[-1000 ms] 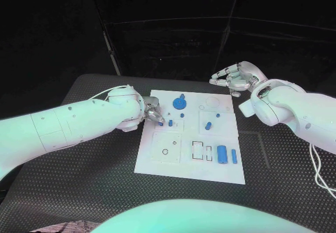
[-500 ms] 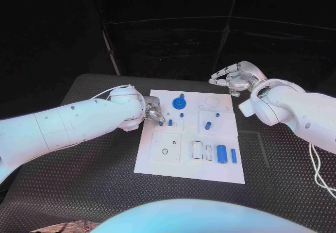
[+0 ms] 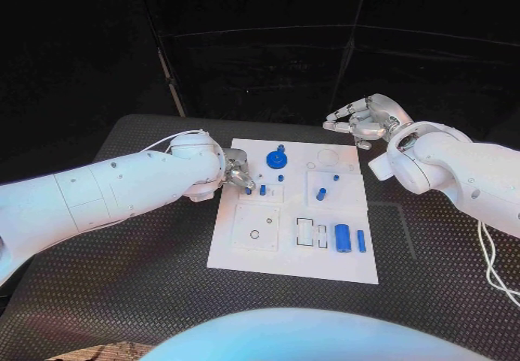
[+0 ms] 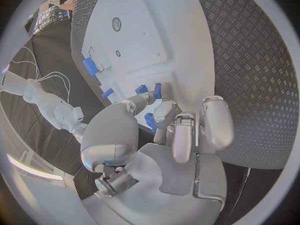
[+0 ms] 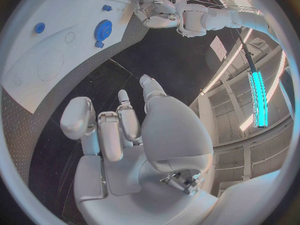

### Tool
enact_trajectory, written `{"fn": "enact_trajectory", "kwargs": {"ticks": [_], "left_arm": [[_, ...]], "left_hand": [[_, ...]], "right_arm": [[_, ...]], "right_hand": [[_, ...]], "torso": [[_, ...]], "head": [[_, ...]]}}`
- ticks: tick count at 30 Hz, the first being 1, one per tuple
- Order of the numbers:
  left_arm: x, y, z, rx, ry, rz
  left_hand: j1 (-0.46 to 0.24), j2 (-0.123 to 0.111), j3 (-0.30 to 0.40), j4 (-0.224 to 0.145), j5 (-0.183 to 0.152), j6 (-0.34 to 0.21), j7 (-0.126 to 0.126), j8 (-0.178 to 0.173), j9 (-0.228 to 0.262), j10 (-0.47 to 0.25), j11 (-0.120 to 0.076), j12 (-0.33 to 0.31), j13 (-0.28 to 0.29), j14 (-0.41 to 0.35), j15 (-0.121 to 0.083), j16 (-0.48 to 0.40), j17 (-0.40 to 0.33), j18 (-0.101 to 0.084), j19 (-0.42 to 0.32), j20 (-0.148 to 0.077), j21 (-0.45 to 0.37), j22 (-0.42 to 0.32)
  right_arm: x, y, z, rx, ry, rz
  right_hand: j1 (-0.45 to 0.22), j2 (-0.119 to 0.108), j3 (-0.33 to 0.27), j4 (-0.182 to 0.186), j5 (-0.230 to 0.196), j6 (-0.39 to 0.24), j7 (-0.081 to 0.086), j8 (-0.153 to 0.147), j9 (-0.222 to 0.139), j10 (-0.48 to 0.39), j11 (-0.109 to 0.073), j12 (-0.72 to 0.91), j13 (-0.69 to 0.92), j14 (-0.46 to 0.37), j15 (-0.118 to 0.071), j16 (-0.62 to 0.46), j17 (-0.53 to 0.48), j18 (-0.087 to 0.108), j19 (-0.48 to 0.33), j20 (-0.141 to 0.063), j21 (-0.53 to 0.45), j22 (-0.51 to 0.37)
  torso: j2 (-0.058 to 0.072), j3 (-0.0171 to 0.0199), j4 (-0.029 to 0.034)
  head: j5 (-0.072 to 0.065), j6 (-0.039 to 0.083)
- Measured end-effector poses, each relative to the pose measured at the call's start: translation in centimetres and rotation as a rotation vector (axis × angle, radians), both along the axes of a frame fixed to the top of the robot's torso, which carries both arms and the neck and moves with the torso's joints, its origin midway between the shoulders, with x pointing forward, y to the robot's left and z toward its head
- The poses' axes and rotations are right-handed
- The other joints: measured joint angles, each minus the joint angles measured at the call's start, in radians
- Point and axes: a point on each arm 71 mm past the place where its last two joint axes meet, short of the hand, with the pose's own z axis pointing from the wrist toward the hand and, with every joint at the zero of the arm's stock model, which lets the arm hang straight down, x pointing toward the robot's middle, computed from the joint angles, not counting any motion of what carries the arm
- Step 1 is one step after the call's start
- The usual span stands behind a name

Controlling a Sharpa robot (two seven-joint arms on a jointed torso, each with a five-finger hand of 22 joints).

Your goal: Assemble the parts on the task board

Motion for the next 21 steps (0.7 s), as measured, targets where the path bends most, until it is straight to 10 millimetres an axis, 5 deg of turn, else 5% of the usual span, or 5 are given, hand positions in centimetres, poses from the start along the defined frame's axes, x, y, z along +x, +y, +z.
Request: {"fn": "enact_trajectory", "kwargs": {"ticks": [8,14,21], "left_arm": [[0.07,0.06,-0.06,0.001,0.005,0.0],[0.1,0.39,-0.25,0.007,0.01,0.004],[0.04,0.68,-0.37,0.011,0.013,0.009]], "left_hand": [[-0.012,0.012,-0.071,-0.039,0.0,0.011,-0.015,0.004,-0.027,0.016,-0.016,0.018,0.024,-0.003,-0.004,0.0,0.0,0.0,0.0,0.0,0.0,0.0],[-0.057,-0.011,-0.241,0.041,-0.004,0.023,-0.024,0.008,-0.049,0.017,-0.017,0.023,0.029,0.0,-0.008,0.0,0.0,0.0,0.003,-0.003,-0.004,0.0],[-0.068,-0.02,-0.363,0.098,-0.005,0.027,-0.027,0.006,-0.069,0.017,-0.017,0.029,0.034,0.0,-0.008,0.0,0.0,0.0,0.003,-0.003,-0.011,0.0]], "right_arm": [[0.01,0.02,0.0,0.0,0.0,0.0],[0.01,-0.02,-0.01,0.0,0.0,0.0],[0.01,-0.02,0.0,0.0,0.0,-0.001]], "right_hand": [[0.0,0.0,0.0,0.0,0.0,0.0,0.0,0.0,0.0,0.0,0.0,0.0,0.0,0.0,0.0,0.0,0.0,0.0,0.0,0.0,0.0,-0.002],[0.0,0.0,0.0,0.0,0.0,0.0,0.0,0.0,0.0,0.0,0.0,0.0,0.0,0.0,0.0,0.0,0.0,0.0,0.0,0.0,0.0,-0.002],[0.0,0.0,0.0,0.0,0.0,0.0,0.0,0.0,0.0,-0.004,-0.004,0.0,-0.003,0.0,0.0,0.0,0.0,0.0,0.0,0.0,0.0,-0.002]], "torso": [[0.0,-0.0004,0.0005],[0.0,-0.0006,0.0005],[0.0,-0.0011,0.0012]], "head": [[-0.001,-0.001],[-0.002,-0.001],[-0.004,0.0]]}}
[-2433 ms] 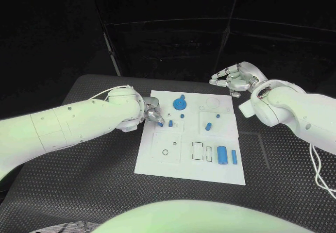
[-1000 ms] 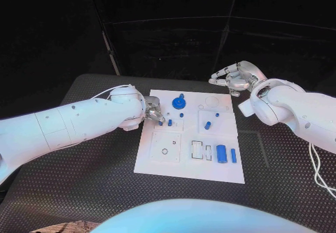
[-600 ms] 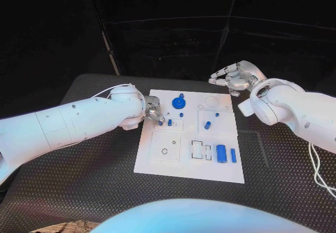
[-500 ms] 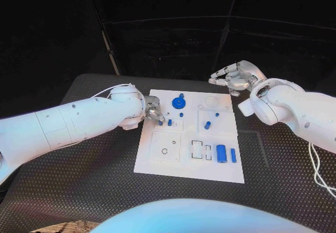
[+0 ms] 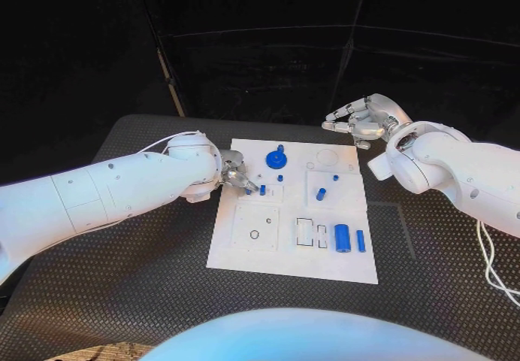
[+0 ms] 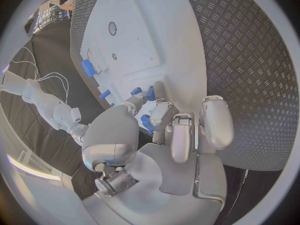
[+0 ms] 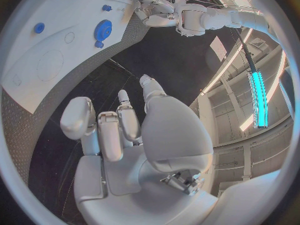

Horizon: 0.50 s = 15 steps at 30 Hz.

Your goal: Assemble the parts on the task board

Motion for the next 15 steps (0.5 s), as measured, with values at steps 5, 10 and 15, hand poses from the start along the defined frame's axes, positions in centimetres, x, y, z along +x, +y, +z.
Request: {"fn": "enact_trajectory", "kwargs": {"ticks": [5,10,15], "left_arm": [[-0.03,0.05,0.04,-0.001,-0.002,0.001],[-0.12,0.1,0.08,-0.005,-0.006,0.003],[-0.18,0.33,0.36,-0.025,-0.018,0.018]], "left_hand": [[0.016,0.015,-0.057,0.034,-0.022,0.003,0.003,-0.003,-0.017,0.0,0.0,0.0,0.001,0.0,0.0,0.0,0.0,0.0,0.0,0.0,-0.001,0.0],[0.042,0.03,-0.113,0.073,-0.083,0.003,0.003,-0.003,-0.03,-0.003,-0.003,0.0,0.002,0.0,0.0,0.0,0.0,0.0,0.0,0.0,-0.005,0.0],[0.061,0.029,-0.15,0.095,-0.091,-0.011,0.017,-0.011,-0.043,-0.038,0.005,-0.031,-0.051,0.0,0.0,0.0,0.0,0.0,-0.006,0.001,-0.056,0.0]], "right_arm": [[0.01,-0.01,0.0,0.0,0.0,0.0],[0.01,0.0,-0.01,0.0,0.0,0.0],[0.0,-0.01,-0.05,0.0,0.0,0.0]], "right_hand": [[0.0,0.0,0.0,0.0,0.0,0.0,0.0,0.0,0.0,0.0,0.0,0.0,0.0,0.0,0.0,0.0,0.0,0.0,0.0,0.0,0.0,0.0],[0.0,0.0,0.0,0.0,0.0,0.0,0.0,0.0,0.0,0.0,0.0,0.0,0.0,0.0,0.0,0.0,0.0,0.0,0.0,0.0,0.0,0.0],[0.0,0.0,0.0,0.0,0.0,0.0,0.0,0.0,0.0,0.0,0.0,0.0,0.0,0.0,0.0,0.0,0.0,0.0,0.0,0.0,0.0,0.0]], "torso": [[0.0,0.0,0.0001],[0.0,-0.0001,0.0],[0.0,-0.0002,-0.0002]], "head": [[0.0,0.001],[0.0,0.002],[-0.001,0.003]]}}
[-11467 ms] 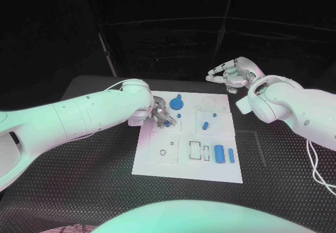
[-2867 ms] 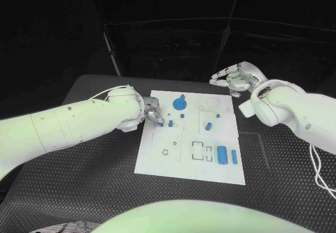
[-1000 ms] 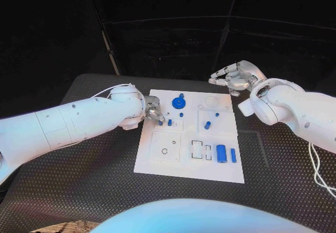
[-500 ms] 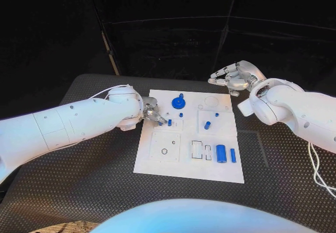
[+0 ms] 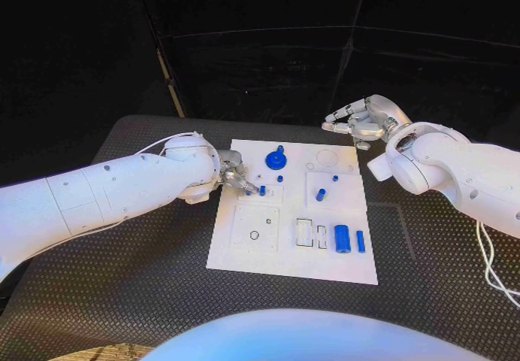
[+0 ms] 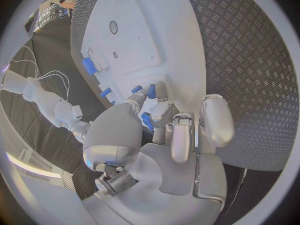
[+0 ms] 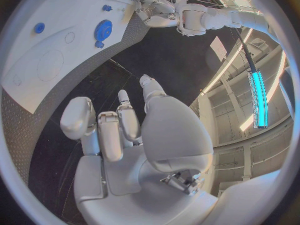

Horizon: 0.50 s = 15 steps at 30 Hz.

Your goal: Assemble the parts on the task board

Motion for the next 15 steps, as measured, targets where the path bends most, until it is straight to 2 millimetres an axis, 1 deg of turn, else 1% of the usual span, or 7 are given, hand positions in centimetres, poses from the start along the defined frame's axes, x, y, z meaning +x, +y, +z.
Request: {"fn": "enact_trajectory", "kwargs": {"ticks": [3,5,7,8,10,11,15], "left_arm": [[0.1,0.2,0.7,-0.032,-0.015,0.022],[0.2,0.4,1.3,-0.062,-0.029,0.04],[0.3,0.6,1.8,-0.089,-0.041,0.058],[0.4,0.8,2.3,-0.108,-0.049,0.07],[0.5,1.0,2.8,-0.135,-0.062,0.086],[0.5,1.1,3.1,-0.147,-0.068,0.092],[0.7,1.0,4.0,-0.205,-0.098,0.108]], "left_hand": [[0.023,-0.003,-0.033,0.019,-0.005,-0.035,0.013,-0.011,-0.011,-0.057,0.014,-0.067,-0.096,-0.006,0.006,-0.006,0.0,0.0,-0.034,0.006,-0.082,0.0],[0.04,-0.005,-0.052,0.033,-0.015,-0.059,0.027,-0.02,-0.018,-0.113,0.026,-0.129,-0.183,-0.005,0.017,-0.04,0.0,0.022,-0.071,0.014,-0.175,0.0],[0.067,-0.008,-0.078,0.051,-0.016,-0.104,0.049,-0.038,-0.031,-0.214,0.047,-0.234,-0.318,-0.004,0.038,-0.11,0.0,0.041,-0.138,0.028,-0.331,0.0],[0.076,-0.009,-0.085,0.058,-0.016,-0.118,0.057,-0.042,-0.034,-0.241,0.055,-0.257,-0.342,-0.006,0.045,-0.138,0.0,0.05,-0.164,0.034,-0.39,-0.003],[0.109,-0.01,-0.108,0.077,-0.016,-0.162,0.08,-0.058,-0.048,-0.313,0.079,-0.311,-0.385,-0.071,0.066,-0.259,-0.108,0.086,-0.264,0.054,-0.609,-0.068],[0.119,-0.009,-0.115,0.083,-0.016,-0.174,0.087,-0.062,-0.052,-0.333,0.086,-0.326,-0.396,-0.101,0.072,-0.305,-0.158,0.086,-0.287,0.061,-0.655,-0.088],[0.204,-0.009,-0.147,0.1,-0.016,-0.226,0.118,-0.093,-0.09,-0.436,0.119,-0.415,-0.464,-0.303,0.105,-0.629,-0.497,0.086,-0.359,0.099,-0.794,-0.185]], "right_arm": [[0.0,0.0,-0.1,0.0,0.001,0.0],[0.0,0.0,-0.1,0.0,0.002,0.0],[0.0,0.0,-0.1,0.0,0.002,0.0],[0.0,0.0,-0.1,0.0,0.002,0.0],[0.0,0.0,-0.1,0.0,0.002,-0.001],[0.0,-0.1,-0.1,0.0,0.003,-0.001],[0.0,-0.1,-0.2,-0.001,0.003,-0.002]], "right_hand": [[0.0,0.0,0.0,0.0,0.0,0.0,0.0,0.0,0.0,0.0,0.0,0.0,0.0,0.0,0.0,0.0,0.0,0.0,0.0,0.0,0.0,0.0],[0.0,0.0,0.0,0.0,0.0,0.0,0.0,0.0,0.0,0.0,0.0,0.0,0.0,0.0,0.0,0.0,0.0,0.0,0.0,0.0,0.0,0.0],[0.0,0.0,0.0,0.0,0.0,0.0,0.0,0.0,0.0,0.0,0.0,0.0,0.0,0.0,0.0,0.0,0.0,0.0,0.0,0.0,0.0,0.0],[0.0,0.0,0.0,0.0,0.0,0.0,0.0,0.0,0.0,0.0,0.0,0.0,0.0,0.0,0.0,0.0,0.0,0.0,0.0,0.0,0.0,0.0],[0.0,0.0,0.0,0.0,0.0,0.0,0.0,0.0,0.0,0.0,0.0,0.0,0.0,0.0,0.0,0.0,0.0,0.0,0.0,0.0,0.0,0.0],[0.0,0.0,0.0,0.0,0.0,0.0,0.0,0.0,0.0,0.0,0.0,0.0,0.0,0.0,0.0,0.0,0.0,0.0,0.0,0.0,0.0,0.0],[0.0,0.0,0.0,0.0,0.0,0.0,0.0,0.0,0.0,0.0,0.0,0.0,0.0,0.0,0.0,0.0,0.0,0.0,0.0,0.0,0.0,0.0]], "torso": [[0.0,0.0,-0.0001],[0.0,0.0,-0.0002],[0.0,0.0001,-0.0003],[0.0,0.0001,-0.0003],[0.0,0.0004,-0.0004],[0.0,0.0006,-0.0004],[0.0,0.0008,-0.0004]], "head": [[-0.002,0.001],[-0.002,0.002],[-0.004,0.003],[-0.005,0.003],[-0.006,0.004],[-0.007,0.005],[-0.008,0.008]]}}
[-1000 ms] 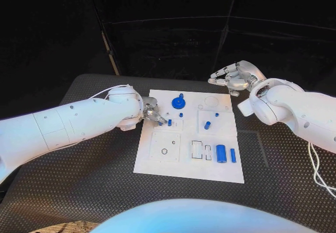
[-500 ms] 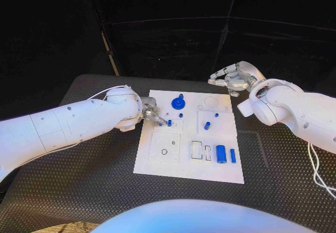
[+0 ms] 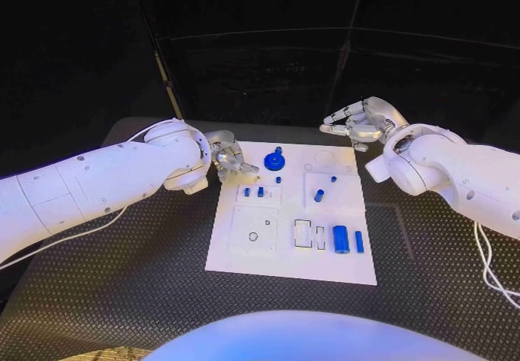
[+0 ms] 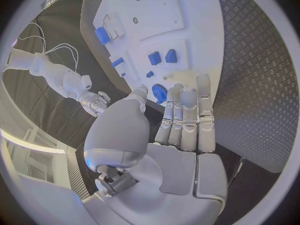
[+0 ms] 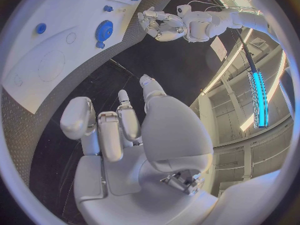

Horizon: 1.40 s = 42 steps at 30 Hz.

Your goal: Assemble the parts on the task board

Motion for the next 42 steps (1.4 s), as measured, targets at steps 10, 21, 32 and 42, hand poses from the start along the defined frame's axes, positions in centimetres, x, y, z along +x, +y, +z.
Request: {"fn": "enact_trajectory", "kwargs": {"ticks": [10,21,32,42], "left_arm": [[0.7,-3.4,0.0,-0.164,-0.166,-0.128],[0.9,-6.3,-1.4,-0.127,-0.403,-0.353],[1.6,-7.8,-2.3,-0.004,-0.436,-0.455],[2.2,-8.4,-3.1,0.058,-0.402,-0.482]], "left_hand": [[0.342,0.007,0.1,-0.101,-0.071,0.037,0.007,-0.117,-0.122,-0.014,0.02,-0.259,-0.227,-0.058,0.027,-0.214,-0.168,0.015,-0.02,0.02,-0.142,-0.163],[0.341,-0.068,0.135,-0.096,-0.082,0.147,-0.012,-0.275,-0.222,0.094,0.023,-0.488,-0.398,0.076,0.014,-0.13,-0.135,0.015,0.09,0.012,-0.111,-0.188],[0.318,-0.081,0.077,-0.086,-0.082,0.191,-0.018,-0.329,-0.247,0.124,0.008,-0.538,-0.413,0.293,-0.008,0.362,0.349,-0.009,0.287,-0.014,0.29,0.033],[0.335,-0.064,0.069,-0.086,-0.086,0.208,-0.02,-0.344,-0.252,0.128,0.012,-0.558,-0.418,0.293,-0.008,0.42,0.413,-0.024,0.319,-0.014,0.429,0.112]], "right_arm": [[0.0,0.3,-0.1,0.002,0.002,0.004],[0.0,0.7,-0.2,0.005,0.002,0.012],[0.0,0.9,-0.2,0.007,0.003,0.018],[0.0,1.1,-0.2,0.007,0.003,0.021]], "right_hand": [[0.0,0.0,0.0,0.0,0.0,-0.003,-0.003,0.0,0.0,0.0,0.0,0.0,-0.002,0.0,0.0,0.0,0.0,0.0,0.0,0.0,0.0,-0.001],[0.0,0.0,0.0,0.0,0.0,-0.003,-0.003,0.0,0.0,0.0,0.0,0.0,-0.001,0.0,0.0,0.0,0.001,0.0,0.0,0.0,0.0,-0.001],[0.0,0.0,0.0,0.0,0.0,-0.003,-0.003,0.0,0.0,0.0,0.0,0.0,-0.001,0.0,0.0,0.0,0.001,0.0,0.0,0.0,0.0,-0.001],[0.0,0.0,0.0,0.0,0.0,-0.003,-0.003,0.0,0.0,0.0,0.0,0.0,-0.001,0.0,0.0,0.0,0.0,0.0,0.0,0.0,0.0,-0.001]], "torso": [[0.001,0.0004,-0.0024],[0.001,0.0003,-0.0025],[0.001,0.0002,-0.0017],[0.001,0.0,-0.0006]], "head": [[-0.015,0.023],[-0.03,0.034],[-0.035,0.036],[-0.037,0.034]]}}
